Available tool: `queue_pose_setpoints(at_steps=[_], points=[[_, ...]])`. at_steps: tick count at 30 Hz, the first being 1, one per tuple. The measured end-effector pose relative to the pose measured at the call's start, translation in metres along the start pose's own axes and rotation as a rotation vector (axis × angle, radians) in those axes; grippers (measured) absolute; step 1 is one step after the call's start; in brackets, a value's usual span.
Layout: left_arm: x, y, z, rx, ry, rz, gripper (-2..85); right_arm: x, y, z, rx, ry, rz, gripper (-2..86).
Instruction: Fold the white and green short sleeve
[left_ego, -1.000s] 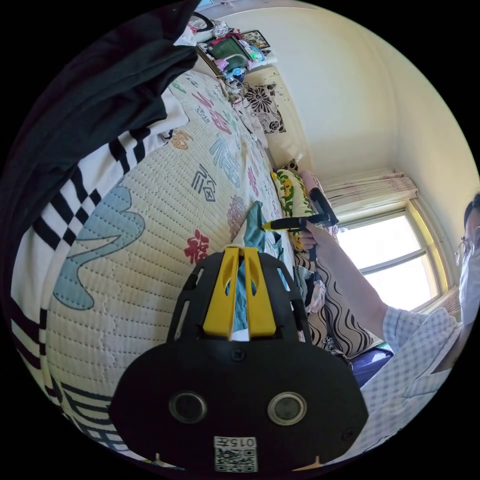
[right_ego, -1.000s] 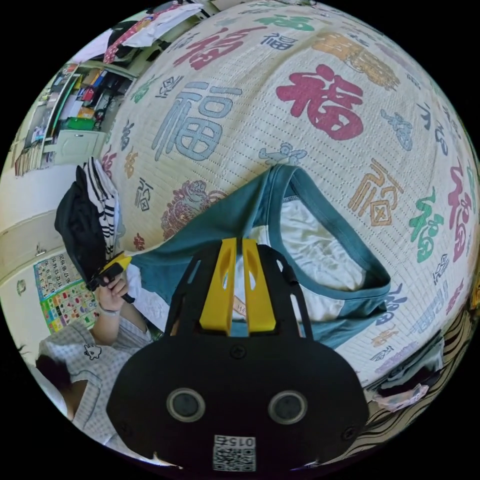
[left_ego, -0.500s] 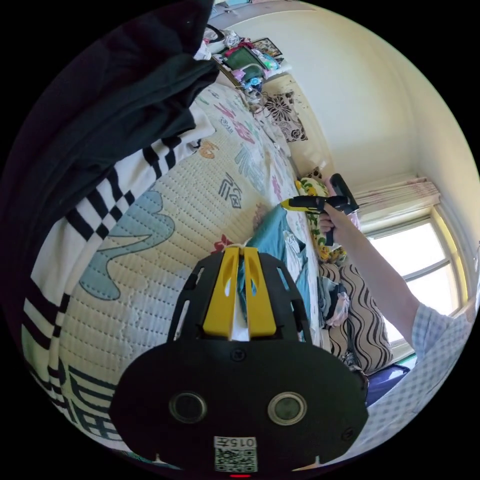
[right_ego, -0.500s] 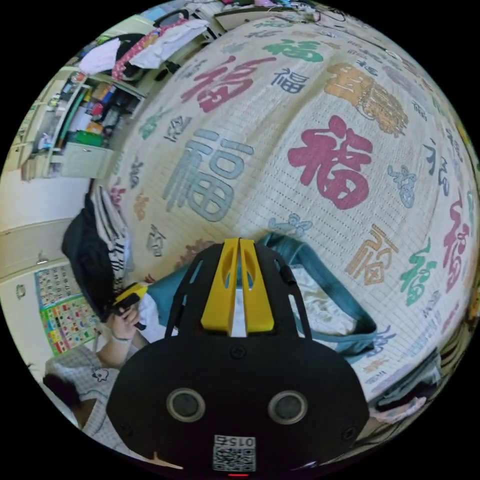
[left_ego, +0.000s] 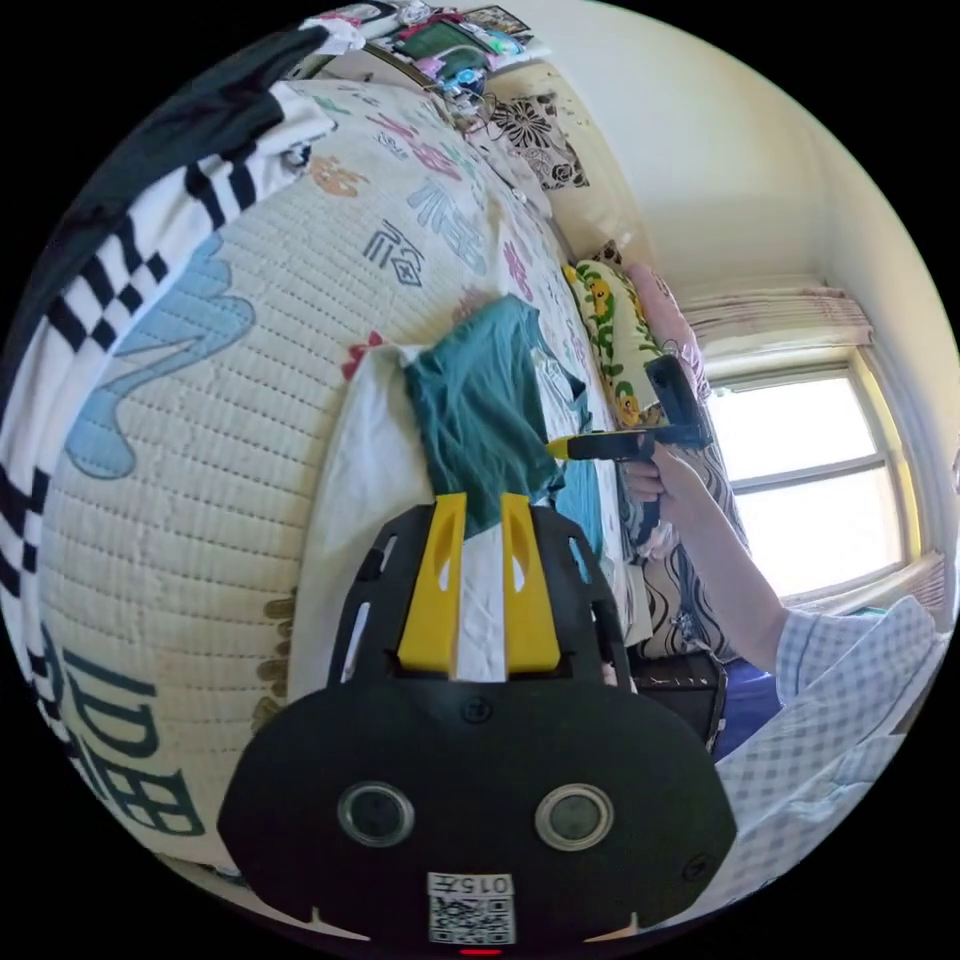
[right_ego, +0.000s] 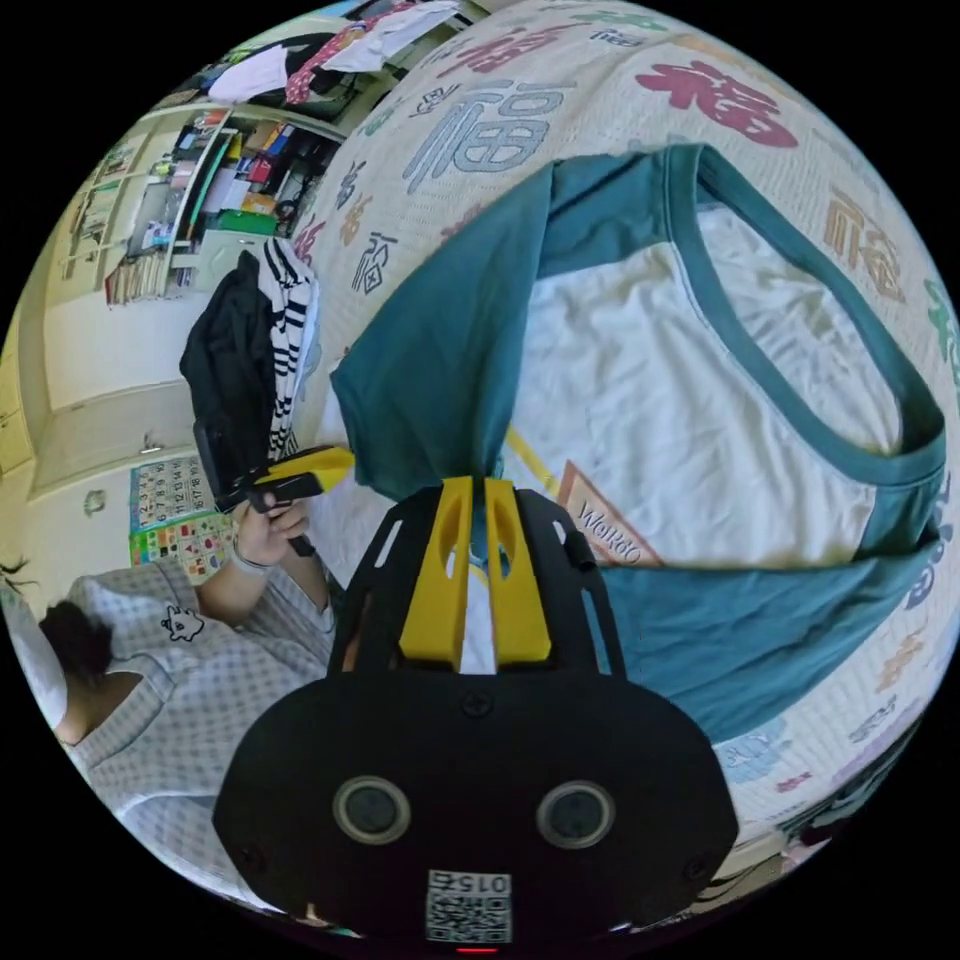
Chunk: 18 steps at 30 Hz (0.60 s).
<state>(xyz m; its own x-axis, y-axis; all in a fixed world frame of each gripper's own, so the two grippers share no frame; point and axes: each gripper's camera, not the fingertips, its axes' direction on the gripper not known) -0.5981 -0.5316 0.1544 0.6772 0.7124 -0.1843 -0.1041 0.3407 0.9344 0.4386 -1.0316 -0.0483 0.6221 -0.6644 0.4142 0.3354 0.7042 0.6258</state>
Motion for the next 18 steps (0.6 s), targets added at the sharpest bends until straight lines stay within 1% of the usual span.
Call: queue_pose_setpoints(at_steps=[2,6,10,13,15,18], points=[[0.009,0.001,0.010,-0.014,0.015,0.020,0.1,-0.010,0.015,-0.013,0.024,-0.009,-0.025,-0.3],[0.029,0.010,0.020,-0.051,-0.012,0.103,-0.6,-0.017,0.040,-0.043,0.081,0.028,-0.007,-0.8],[0.028,0.020,0.051,-0.185,0.038,0.087,0.3,-0.013,0.064,-0.057,0.074,0.028,0.045,-0.2],[0.040,0.024,0.056,-0.223,0.073,0.137,2.7,-0.015,0.084,-0.065,0.042,0.052,0.055,1.9],[0.057,0.018,0.050,-0.196,0.049,0.218,4.3,-0.012,0.101,-0.082,0.091,0.106,0.084,3.8],[0.087,-0.024,0.043,-0.094,-0.043,0.354,7.1,0.006,0.128,-0.127,0.247,0.160,0.181,6.4]])
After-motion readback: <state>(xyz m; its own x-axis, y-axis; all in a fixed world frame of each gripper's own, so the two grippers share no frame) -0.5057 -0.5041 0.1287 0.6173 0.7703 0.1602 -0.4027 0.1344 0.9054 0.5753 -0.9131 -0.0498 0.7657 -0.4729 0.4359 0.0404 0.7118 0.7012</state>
